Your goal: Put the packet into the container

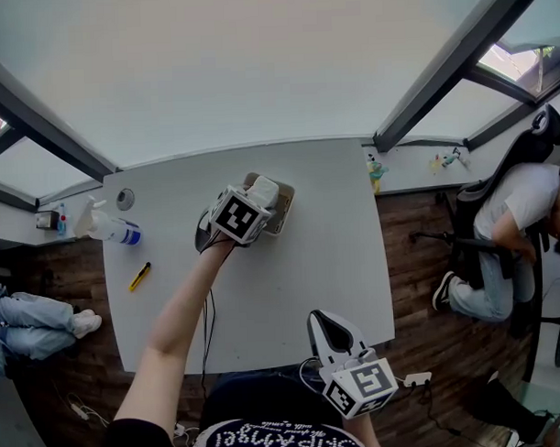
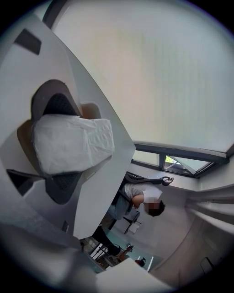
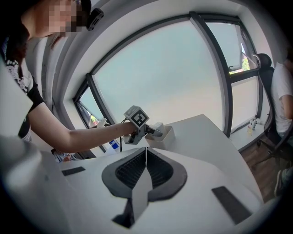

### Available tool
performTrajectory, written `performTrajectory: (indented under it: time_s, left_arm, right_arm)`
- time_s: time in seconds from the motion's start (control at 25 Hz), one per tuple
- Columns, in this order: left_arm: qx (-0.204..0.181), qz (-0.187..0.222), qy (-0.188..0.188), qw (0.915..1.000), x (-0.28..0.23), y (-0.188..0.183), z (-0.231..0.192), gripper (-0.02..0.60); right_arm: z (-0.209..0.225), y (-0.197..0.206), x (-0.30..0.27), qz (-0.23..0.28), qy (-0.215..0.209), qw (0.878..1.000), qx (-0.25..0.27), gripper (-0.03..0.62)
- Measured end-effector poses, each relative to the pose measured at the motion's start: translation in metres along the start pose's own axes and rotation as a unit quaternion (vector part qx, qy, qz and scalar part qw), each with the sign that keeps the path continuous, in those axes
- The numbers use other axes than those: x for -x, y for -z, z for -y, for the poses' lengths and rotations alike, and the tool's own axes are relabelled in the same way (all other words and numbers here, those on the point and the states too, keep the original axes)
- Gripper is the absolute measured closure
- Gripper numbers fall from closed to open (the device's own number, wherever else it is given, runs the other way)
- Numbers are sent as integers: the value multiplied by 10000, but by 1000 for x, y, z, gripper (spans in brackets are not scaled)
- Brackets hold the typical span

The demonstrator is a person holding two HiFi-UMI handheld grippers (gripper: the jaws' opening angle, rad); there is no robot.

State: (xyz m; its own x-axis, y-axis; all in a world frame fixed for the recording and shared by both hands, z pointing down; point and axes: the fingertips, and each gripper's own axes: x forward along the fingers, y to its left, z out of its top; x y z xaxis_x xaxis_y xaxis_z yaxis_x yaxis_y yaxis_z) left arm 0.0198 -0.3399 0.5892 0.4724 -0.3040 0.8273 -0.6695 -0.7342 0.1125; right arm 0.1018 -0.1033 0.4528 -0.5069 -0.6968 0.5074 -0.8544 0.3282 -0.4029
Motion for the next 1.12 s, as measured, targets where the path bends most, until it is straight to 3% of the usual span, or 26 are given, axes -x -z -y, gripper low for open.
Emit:
performTrajectory:
  time_s: [0.28,0.76,1.12]
  left_arm:
    - [-4,559,-324,9979,12,-13,-11,250]
    - [43,796,-548,9953,31,-15,-17,250]
    - [179,1467,-884,9851,65,-31,-20,250]
  right_arm:
    - [-1,0,1,-10,-7,10000,7,577]
    - [-9,-2,1,64,-100,9999,123,577]
    - [-14,-3,5,85,-135,9997,172,577]
